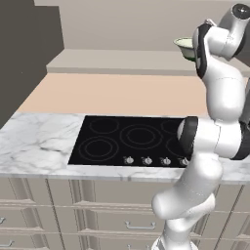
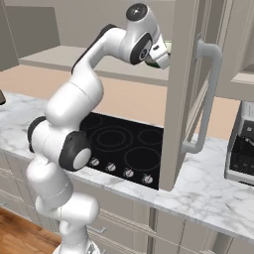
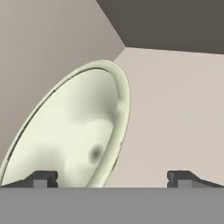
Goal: Move the bowls from the cabinet to the plates on the dining table.
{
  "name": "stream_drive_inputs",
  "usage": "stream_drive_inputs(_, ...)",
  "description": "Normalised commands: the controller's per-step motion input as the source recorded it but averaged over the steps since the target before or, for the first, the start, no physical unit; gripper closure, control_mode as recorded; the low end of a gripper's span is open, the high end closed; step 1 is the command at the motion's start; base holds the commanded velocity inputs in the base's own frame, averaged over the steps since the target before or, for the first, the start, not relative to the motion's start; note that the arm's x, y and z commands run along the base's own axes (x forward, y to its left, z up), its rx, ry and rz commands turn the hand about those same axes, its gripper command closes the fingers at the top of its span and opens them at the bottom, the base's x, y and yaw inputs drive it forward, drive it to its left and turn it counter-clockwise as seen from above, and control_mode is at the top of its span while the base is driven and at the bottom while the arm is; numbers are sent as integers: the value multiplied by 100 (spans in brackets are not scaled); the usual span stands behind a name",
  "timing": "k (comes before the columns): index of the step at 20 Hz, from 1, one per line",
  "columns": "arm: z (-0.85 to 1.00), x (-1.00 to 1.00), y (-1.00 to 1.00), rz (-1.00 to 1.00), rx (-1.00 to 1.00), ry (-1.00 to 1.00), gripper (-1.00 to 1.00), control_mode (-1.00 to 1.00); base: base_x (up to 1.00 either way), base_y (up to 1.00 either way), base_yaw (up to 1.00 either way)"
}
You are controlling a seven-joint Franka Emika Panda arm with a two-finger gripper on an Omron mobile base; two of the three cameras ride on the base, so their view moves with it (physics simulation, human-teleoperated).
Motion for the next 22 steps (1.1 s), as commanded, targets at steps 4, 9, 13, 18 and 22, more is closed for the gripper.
stream_drive_inputs(4, -2, 37, -17, 0, 0, 2, -100, -100, 0, 0, 0)
stream_drive_inputs(9, -8, 26, -19, 1, 0, 2, -100, -100, 0, 0, 0)
stream_drive_inputs(13, -7, 20, -8, 1, -1, 2, -100, -100, 0, 0, 0)
stream_drive_inputs(18, -1, 3, 0, 0, -1, 0, 100, -100, 0, 0, 0)
stream_drive_inputs(22, 0, 0, 0, 0, 0, 0, 100, -100, 0, 0, 0)
